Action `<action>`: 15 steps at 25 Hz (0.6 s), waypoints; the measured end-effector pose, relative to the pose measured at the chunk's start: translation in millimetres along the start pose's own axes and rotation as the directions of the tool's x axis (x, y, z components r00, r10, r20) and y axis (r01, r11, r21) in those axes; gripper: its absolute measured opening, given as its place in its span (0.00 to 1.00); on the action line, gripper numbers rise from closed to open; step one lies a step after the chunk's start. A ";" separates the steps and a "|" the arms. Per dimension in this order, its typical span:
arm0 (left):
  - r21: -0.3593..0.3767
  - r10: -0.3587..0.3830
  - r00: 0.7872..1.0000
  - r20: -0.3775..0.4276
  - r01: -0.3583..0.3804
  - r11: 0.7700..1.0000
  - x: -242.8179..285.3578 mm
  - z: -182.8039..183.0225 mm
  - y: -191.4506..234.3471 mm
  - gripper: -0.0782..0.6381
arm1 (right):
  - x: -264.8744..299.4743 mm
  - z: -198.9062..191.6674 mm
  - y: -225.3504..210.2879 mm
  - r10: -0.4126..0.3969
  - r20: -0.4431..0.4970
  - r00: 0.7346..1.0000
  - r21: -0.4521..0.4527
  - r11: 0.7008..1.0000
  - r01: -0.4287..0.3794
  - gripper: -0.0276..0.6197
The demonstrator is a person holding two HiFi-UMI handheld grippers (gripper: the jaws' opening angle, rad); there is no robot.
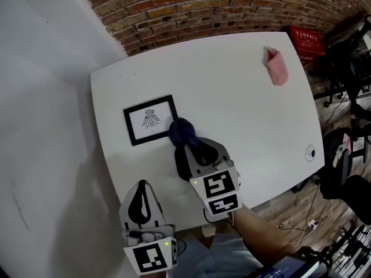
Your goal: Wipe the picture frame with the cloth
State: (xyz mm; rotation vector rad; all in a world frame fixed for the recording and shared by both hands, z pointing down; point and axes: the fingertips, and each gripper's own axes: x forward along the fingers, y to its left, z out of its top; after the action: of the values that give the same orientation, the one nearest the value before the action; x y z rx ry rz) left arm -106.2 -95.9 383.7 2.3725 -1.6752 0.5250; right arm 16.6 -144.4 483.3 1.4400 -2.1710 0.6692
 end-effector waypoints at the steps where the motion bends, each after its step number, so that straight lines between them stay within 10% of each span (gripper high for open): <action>1: 0.004 -0.005 1.000 0.005 0.005 1.000 -0.8 2.7 -5.8 0.12 | -5.6 -0.1 -4.5 -0.004 0.006 1.000 0.003 1.000 0.004 0.16; 15: 0.047 0.018 0.979 0.204 -0.028 0.999 -61.1 102.5 -81.3 0.12 | -162.2 66.7 -39.1 -0.029 0.266 0.964 -0.036 0.999 0.039 0.16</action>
State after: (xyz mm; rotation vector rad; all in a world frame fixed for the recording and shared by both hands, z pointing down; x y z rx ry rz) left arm -30.1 -50.9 269.5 2.5203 -1.7937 0.3395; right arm 103.9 -83.2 338.7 1.6209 -2.3379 0.4369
